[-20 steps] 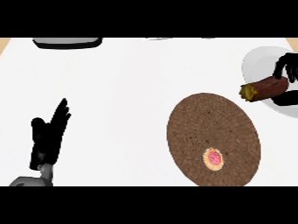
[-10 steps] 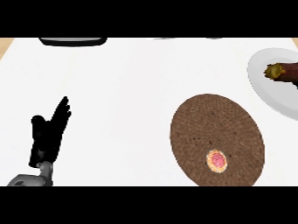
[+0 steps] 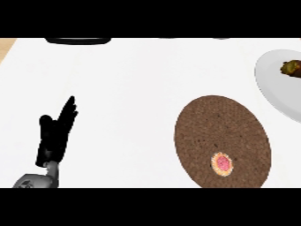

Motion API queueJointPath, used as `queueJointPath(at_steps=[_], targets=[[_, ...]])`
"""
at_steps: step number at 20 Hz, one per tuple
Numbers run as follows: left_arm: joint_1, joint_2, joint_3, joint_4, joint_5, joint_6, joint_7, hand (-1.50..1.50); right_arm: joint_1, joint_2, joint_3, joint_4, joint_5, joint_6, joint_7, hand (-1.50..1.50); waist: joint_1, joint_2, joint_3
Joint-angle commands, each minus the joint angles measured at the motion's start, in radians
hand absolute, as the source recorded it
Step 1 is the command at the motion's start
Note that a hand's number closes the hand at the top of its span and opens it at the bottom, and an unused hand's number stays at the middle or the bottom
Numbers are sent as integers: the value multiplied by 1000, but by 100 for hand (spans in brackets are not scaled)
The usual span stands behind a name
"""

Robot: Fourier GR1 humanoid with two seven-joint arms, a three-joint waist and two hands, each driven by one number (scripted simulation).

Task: Pick the sweet potato from the placemat and place it in the plate

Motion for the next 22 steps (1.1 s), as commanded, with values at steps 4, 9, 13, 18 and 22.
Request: queueJointPath(at_steps=[4, 9, 13, 18, 22], targets=[[1, -4, -9, -11, -6, -20, -10, 0, -103, -30, 40, 273, 80, 11, 5, 150, 38, 14, 2], [-1, -36, -25, 1, -33, 13, -15, 0, -100, -97, 85, 374, 120, 170, -61, 150, 36, 17, 2], [-16, -1, 12, -38, -5, -12, 28, 0, -87, -112, 95, 430, 136, 197, -124, -150, 31, 13, 3], [-30, 6, 25, -12, 3, -30, 19, 0, -95, -168, 36, 436, 66, 287, -339, -150, 21, 12, 4], [-19, -8, 5, -25, -9, -19, 37, 0, -120, -115, -123, 468, -103, 350, -407, -150, 9, 6, 6]])
